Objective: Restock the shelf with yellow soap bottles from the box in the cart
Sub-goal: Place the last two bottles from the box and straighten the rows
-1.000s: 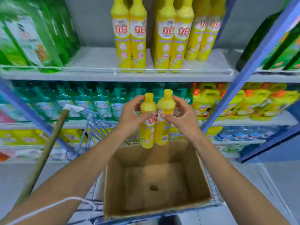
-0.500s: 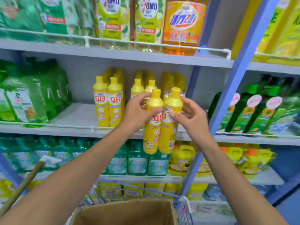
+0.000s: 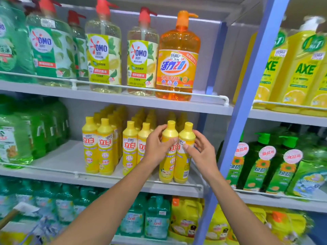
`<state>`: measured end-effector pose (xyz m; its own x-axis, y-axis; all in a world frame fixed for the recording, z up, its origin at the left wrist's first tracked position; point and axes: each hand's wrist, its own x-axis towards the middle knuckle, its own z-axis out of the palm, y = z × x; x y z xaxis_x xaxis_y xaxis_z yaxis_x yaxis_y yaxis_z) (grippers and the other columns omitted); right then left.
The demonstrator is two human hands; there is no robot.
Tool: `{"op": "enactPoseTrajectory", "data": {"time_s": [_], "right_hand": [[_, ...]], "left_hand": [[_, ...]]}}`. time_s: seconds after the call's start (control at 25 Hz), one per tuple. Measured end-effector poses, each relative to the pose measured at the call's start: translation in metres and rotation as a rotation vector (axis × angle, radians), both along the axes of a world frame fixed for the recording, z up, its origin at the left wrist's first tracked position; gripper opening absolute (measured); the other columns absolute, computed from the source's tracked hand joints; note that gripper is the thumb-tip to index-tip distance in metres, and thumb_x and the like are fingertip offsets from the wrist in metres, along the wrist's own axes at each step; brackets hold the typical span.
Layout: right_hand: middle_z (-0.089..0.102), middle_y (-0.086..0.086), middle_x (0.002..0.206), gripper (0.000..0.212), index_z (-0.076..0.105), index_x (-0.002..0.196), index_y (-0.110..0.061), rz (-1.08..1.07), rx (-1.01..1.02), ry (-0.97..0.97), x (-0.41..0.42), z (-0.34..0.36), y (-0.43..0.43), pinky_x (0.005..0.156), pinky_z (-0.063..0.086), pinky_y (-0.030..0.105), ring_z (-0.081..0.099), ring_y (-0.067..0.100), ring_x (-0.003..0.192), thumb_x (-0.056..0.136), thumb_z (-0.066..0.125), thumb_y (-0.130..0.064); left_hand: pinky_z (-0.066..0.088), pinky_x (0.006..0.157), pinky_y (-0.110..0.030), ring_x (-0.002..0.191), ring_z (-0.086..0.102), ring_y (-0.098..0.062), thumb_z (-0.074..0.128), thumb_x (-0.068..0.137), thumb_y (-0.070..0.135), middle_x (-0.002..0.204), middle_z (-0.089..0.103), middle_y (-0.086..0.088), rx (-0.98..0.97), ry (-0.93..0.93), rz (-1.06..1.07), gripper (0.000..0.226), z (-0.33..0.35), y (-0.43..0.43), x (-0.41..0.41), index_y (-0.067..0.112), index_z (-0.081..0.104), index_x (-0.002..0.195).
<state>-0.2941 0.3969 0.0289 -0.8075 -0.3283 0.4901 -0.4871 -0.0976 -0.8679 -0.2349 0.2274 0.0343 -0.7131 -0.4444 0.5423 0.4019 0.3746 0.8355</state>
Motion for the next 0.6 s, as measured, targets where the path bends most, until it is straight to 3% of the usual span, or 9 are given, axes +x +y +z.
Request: {"op": "enactPoseTrajectory", "data": {"time_s": [0.4,0.48,0.6], "right_hand": [[0.068,-0.001,0.131,0.059,0.052,0.140,-0.020,0.069,0.065,-0.022,-0.037,-0.033,0.004,0.106,0.051,0.052,0.064,0.017,0.123,0.087,0.078,-0.019],[0.066,-0.004,0.133,0.060,0.052,0.140,-0.025,0.081,0.102,-0.020,-0.038,-0.032,0.006,0.102,0.055,0.044,0.064,0.013,0.122,0.088,0.080,-0.023],[0.060,-0.013,0.127,0.060,0.058,0.134,-0.034,-0.105,0.129,0.061,-0.029,-0.032,0.002,0.085,0.056,0.016,0.065,-0.002,0.108,0.080,0.085,-0.036]], "left_hand": [[0.055,0.081,-0.020,0.097,0.068,-0.004,0.084,0.081,0.020,0.107,0.071,0.010,-0.016,-0.041,0.023,0.047,-0.023,0.000,-0.024,0.024,0.063,0.123],[0.056,0.084,-0.020,0.101,0.067,-0.001,0.085,0.079,0.022,0.111,0.070,0.012,-0.011,-0.075,0.008,0.054,-0.027,-0.003,-0.028,0.023,0.059,0.126],[0.057,0.087,-0.024,0.102,0.067,0.000,0.088,0.076,0.023,0.113,0.070,0.009,0.001,-0.141,-0.011,0.059,-0.045,-0.004,-0.026,0.021,0.056,0.126]]}}
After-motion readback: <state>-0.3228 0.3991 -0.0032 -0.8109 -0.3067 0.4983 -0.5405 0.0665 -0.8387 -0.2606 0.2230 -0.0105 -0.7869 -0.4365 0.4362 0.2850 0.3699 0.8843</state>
